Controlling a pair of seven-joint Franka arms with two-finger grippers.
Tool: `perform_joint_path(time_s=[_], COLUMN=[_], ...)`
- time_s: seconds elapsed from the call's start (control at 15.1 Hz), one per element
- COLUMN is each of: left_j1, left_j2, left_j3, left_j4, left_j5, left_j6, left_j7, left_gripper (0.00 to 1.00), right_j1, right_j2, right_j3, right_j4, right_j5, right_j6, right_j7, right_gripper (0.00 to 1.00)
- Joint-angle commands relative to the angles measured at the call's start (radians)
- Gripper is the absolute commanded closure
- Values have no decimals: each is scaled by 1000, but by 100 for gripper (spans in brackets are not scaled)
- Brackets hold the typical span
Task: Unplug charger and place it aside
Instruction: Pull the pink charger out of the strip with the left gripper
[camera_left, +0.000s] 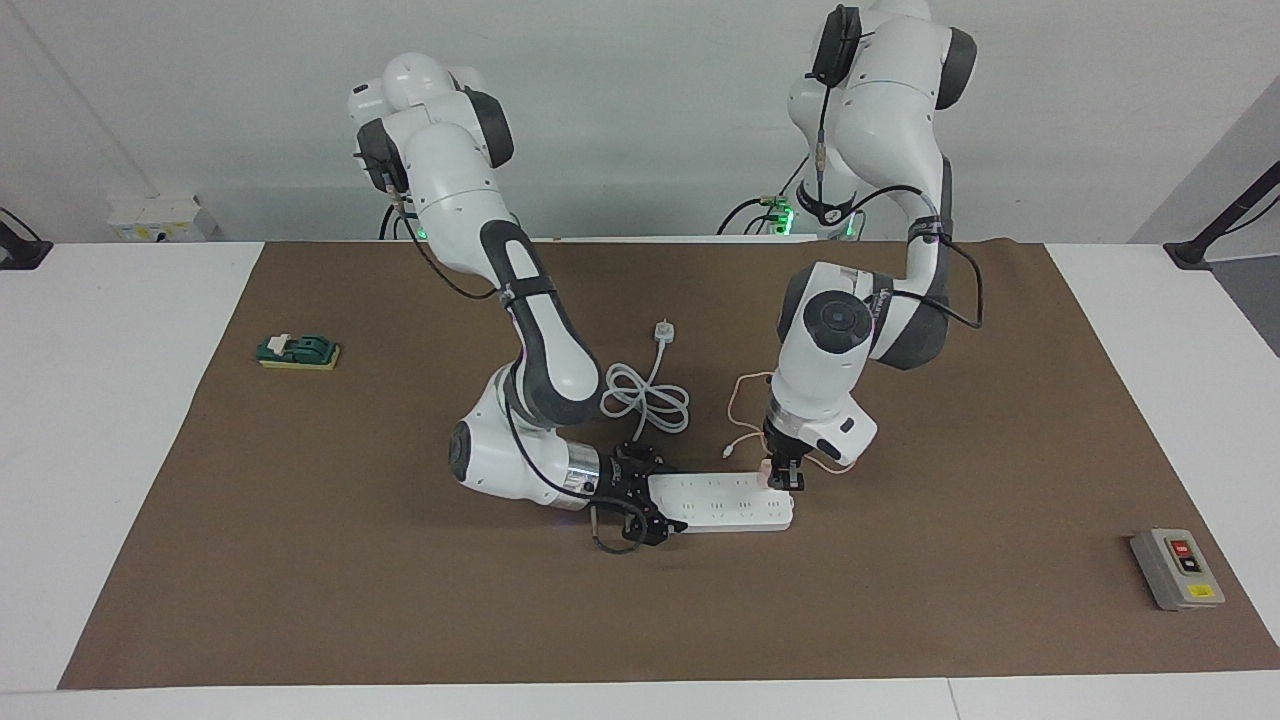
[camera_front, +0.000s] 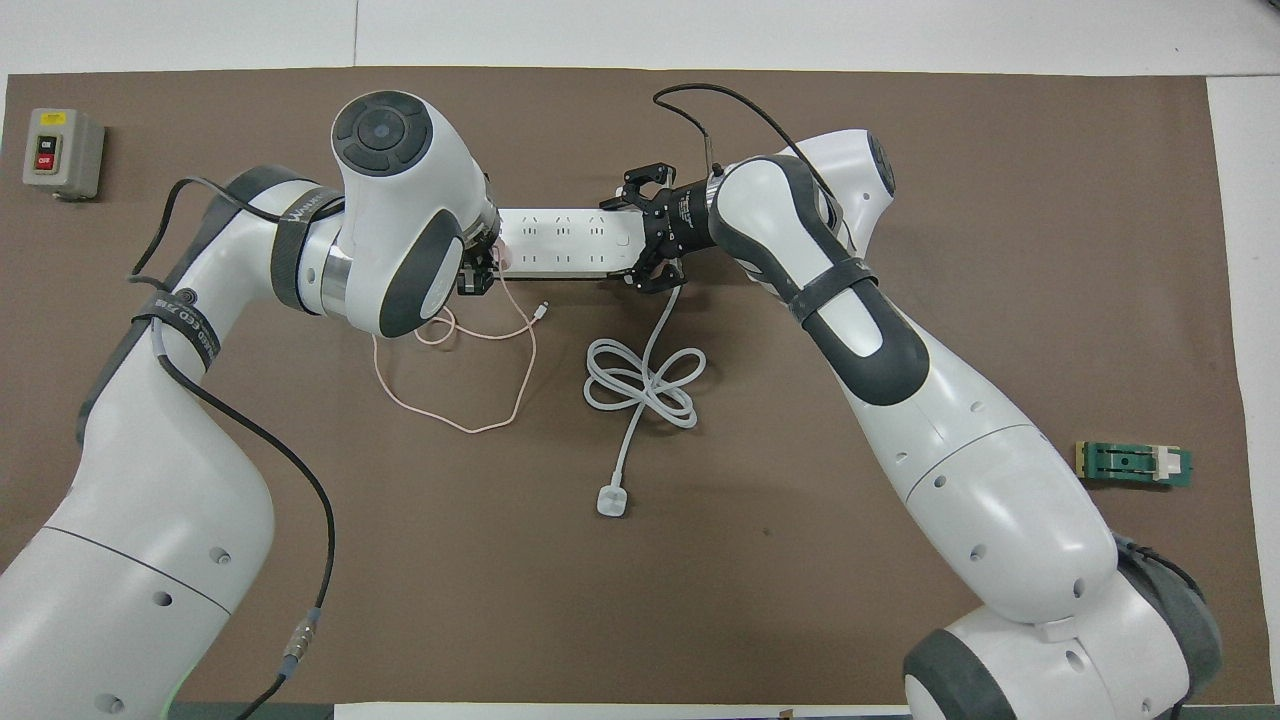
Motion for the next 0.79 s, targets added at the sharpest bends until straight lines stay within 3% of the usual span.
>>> perform_joint_path(time_s=[0.0,0.26,0.33,0.4,0.46,0.73], left_j1=[6,6,5,5,5,5], left_j2=[-44,-56,-59,-67,-79,-118], left_j3=[12,12,12,12,12,10], left_j4=[79,88,88,88,87,79], left_j5=[6,3,3,3,5,3], left_j6=[-141,-161,-161,-162,-162,-233], left_j7=[16,126,184,246,299,585], left_gripper=[100,100,100,100,100,100], right_j1=[19,21,21,21,29,42], right_j2=[15,15,15,15,13,13], right_j3=[5,5,5,5,4,2], right_j4=[-15,-17,-15,-15,-15,-14], right_j5=[21,21,21,21,21,13], right_j6=[53,57,57,57,59,77], right_j7=[-55,-54,-52,-43,-37,-15], right_gripper=[54,53,49,35,3,0])
